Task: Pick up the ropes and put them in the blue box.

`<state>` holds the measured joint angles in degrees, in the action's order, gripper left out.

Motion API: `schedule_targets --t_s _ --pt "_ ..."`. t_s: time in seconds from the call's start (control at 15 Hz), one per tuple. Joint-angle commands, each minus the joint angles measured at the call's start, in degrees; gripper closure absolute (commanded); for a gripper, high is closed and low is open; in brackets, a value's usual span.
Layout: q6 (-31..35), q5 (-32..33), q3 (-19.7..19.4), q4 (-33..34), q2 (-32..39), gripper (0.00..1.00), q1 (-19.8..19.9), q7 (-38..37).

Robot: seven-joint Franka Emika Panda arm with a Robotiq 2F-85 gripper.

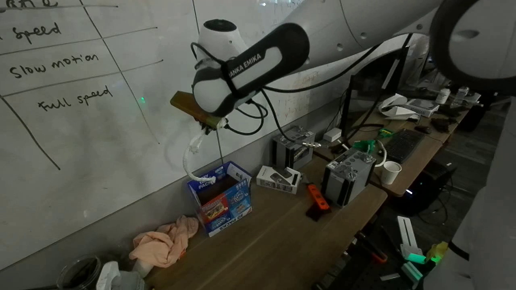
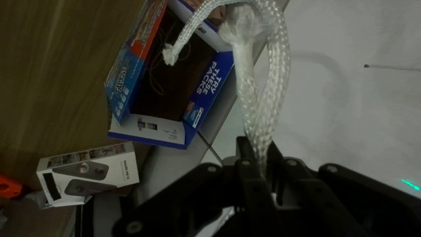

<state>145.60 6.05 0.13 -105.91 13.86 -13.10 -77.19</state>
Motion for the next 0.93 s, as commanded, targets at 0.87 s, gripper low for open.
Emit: schedule_targets --t_s 0.87 --pt "7.01 13.00 -9.22 7.27 20.22 0.91 -7.49 -17.77"
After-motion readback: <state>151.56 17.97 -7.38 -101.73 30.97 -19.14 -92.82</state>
